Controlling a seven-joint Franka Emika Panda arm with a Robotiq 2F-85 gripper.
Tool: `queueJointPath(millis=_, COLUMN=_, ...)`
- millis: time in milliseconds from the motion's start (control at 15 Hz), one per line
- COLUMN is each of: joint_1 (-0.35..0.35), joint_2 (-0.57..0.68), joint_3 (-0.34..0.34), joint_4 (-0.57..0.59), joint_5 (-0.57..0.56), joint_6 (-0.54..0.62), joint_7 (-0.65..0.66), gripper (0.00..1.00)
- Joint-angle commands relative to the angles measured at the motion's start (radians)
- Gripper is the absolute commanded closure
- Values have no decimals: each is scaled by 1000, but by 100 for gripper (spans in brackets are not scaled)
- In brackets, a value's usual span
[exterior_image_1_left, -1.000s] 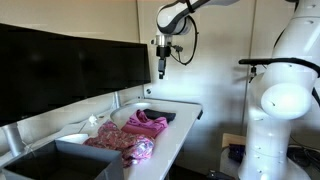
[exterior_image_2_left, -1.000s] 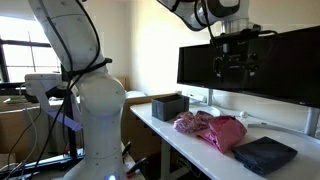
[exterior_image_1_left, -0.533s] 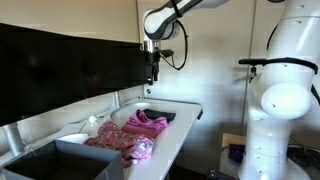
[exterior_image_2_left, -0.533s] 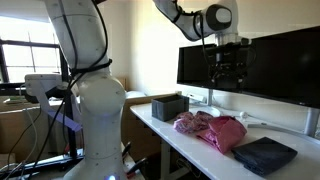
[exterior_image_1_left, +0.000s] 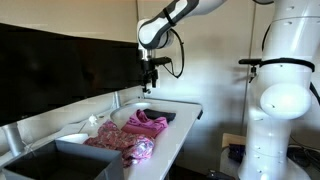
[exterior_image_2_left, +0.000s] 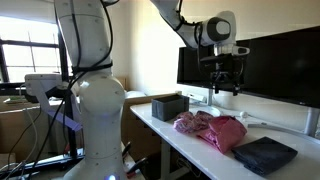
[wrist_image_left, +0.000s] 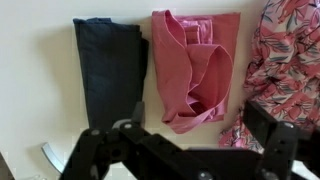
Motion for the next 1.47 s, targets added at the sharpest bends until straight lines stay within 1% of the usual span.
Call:
queueJointPath(millis=0, joint_1=-25, joint_2=20, joint_3=28, joint_4=-22, joint_5=-11, joint_6=49, joint_7=83, gripper=0)
queueJointPath(millis=133, joint_1=-20, joint_2=25, joint_3=36, joint_4=-27, joint_5=-11, joint_6=42, joint_7=92, gripper=0)
queueJointPath(millis=200, joint_1=-17, joint_2=11, joint_3=36, joint_4=-25, joint_5=7, joint_6=15, joint_7=67, gripper=0)
queueJointPath(millis=267, joint_1=-21, joint_2=29, joint_3=35, joint_4=-6, joint_5=0, joint_6=16, joint_7=61, gripper=0)
queueJointPath(millis=533, joint_1=-20, joint_2=29, joint_3=40, joint_4=-6, joint_5=0, joint_6=15, joint_7=62, gripper=0)
queueJointPath(millis=600, joint_1=-24, joint_2=38, joint_3=44, joint_4=3, joint_5=-33, joint_6=12, joint_7=89, gripper=0)
queueJointPath(millis=667, joint_1=-25, joint_2=60, joint_3=46, joint_4=16, joint_5=-54, joint_6=14, joint_7=99, gripper=0)
queueJointPath(millis=867, joint_1=-25, joint_2=112, joint_3=45, joint_4=29, joint_5=-69, joint_6=35, joint_7=128, gripper=0)
queueJointPath(millis=933, joint_1=-26, joint_2=134, joint_3=45, joint_4=34, joint_5=-93, joint_6=45, joint_7=158, gripper=0)
queueJointPath(millis=1400, joint_1=-12, joint_2=254, joint_3=43, joint_4=67, joint_5=-63, joint_6=55, joint_7=138, gripper=0)
